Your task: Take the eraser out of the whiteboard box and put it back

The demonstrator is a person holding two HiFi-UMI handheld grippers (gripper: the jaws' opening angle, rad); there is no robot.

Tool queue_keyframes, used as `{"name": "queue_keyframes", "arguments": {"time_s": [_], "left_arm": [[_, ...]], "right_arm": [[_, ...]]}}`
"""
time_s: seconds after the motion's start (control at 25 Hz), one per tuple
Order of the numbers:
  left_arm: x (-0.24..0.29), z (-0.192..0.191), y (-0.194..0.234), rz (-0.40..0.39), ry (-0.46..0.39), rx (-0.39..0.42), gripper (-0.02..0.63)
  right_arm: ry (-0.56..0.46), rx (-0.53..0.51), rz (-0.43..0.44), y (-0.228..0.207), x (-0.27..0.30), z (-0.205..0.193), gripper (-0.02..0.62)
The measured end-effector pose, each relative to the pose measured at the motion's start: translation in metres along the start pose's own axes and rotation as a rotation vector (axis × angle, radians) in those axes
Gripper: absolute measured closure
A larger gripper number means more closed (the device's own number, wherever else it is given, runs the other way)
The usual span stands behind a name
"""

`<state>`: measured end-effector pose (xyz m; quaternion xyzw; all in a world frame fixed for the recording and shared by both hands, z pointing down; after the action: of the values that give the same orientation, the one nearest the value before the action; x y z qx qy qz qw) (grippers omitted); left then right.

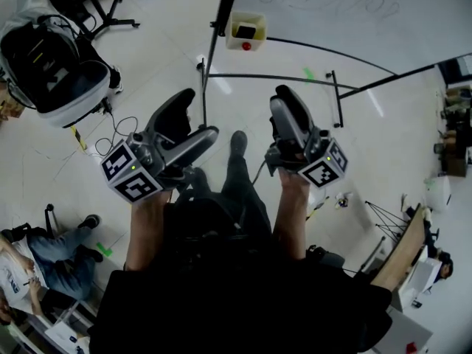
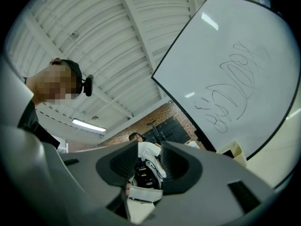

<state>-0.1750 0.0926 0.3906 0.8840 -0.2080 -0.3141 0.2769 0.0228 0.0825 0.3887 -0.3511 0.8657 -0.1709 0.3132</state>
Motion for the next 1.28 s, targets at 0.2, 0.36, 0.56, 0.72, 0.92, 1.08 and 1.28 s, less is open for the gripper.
{"name": "queue_keyframes", "arguments": {"time_s": [0.2,0.36,0.56,0.72,0.92,1.08,1.28], "left_arm": [[0.0,-0.008,-0.013,-0.051,0.022,-0.031,0.178],[0.003,-0.014,-0.021,-0.075,0.013,-0.049,0.178],[0.0,-0.016,-0.027,-0.074,-0.022,-0.047,0.178],[-0.008,-0.018,-0.035,-0.053,-0.053,-0.027,0.178],[-0.016,-0.033,-0.063,-0.033,-0.058,0.001,0.178],[-0.022,-0.054,-0.095,-0.026,-0.053,0.014,0.178],[-0.021,-0.072,-0.131,-0.026,-0.054,0.043,0.178]], "right_arm": [[-0.009,-0.05,-0.026,0.021,-0.017,0.009,0.419],[0.005,-0.066,-0.029,0.033,-0.026,0.017,0.419],[0.053,-0.081,-0.012,0.044,-0.028,0.02,0.419],[0.085,-0.076,0.02,0.054,-0.031,0.019,0.419],[0.085,-0.055,0.069,0.072,-0.05,0.022,0.419],[0.065,-0.042,0.103,0.089,-0.077,0.033,0.419],[0.032,-0.052,0.152,0.11,-0.107,0.056,0.419]]}}
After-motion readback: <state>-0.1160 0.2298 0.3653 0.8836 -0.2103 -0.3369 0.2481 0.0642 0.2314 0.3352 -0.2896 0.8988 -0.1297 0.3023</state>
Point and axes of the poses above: the fingertips, and each gripper's own axes: x forward along the fingers, y to its left, z out of its top, the point moved 4 cm from there along -x, backward along the fingers, and after that the axes turned 9 degrees about -y, right-handed, at the moved point
